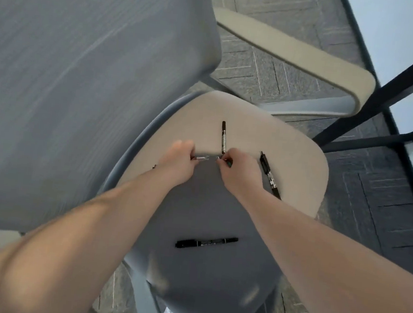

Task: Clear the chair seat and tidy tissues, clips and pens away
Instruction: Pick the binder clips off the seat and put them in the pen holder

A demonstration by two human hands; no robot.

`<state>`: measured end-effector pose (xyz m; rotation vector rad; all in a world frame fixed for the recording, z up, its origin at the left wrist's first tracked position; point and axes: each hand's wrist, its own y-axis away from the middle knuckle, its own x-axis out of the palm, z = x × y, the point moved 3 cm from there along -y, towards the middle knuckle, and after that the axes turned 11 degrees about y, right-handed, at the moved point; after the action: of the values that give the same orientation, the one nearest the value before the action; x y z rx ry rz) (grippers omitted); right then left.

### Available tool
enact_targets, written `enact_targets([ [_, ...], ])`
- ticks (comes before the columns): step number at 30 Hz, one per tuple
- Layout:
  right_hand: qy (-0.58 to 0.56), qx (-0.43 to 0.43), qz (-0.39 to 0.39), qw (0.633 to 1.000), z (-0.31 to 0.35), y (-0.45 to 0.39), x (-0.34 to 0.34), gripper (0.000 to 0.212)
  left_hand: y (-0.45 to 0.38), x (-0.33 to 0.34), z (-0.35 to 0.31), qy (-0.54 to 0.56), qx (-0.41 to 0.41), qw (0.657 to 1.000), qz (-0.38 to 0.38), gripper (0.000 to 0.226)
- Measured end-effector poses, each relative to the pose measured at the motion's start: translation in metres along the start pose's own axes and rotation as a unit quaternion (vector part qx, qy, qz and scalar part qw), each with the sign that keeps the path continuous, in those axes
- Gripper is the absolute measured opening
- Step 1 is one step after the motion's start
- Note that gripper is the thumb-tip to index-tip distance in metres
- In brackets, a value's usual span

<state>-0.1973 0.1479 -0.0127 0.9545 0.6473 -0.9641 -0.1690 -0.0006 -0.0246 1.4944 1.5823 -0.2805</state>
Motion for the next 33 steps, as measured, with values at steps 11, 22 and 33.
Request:
enact_targets([
  [11, -0.045, 0.048, -0.112, 0.992, -0.037, 0.091, -0.134, 0.016, 0.057, -0.033, -0.152, -0.101, 0.2, 0.971, 0.088, 0.008],
  [22, -0.061, 0.191, -0.237, 0.95, -0.17, 0.257, -0.282, 0.018, 0.157, 0.034, -0.368, -0.135, 0.406, 0.885, 0.186, 0.012],
  [33, -0.053, 0.331, -0.325, 0.884, -0.35, 0.406, -0.404, 0.017, 0.283, 0.175, -0.579, -0.133, 0.501, 0.811, 0.271, 0.013],
])
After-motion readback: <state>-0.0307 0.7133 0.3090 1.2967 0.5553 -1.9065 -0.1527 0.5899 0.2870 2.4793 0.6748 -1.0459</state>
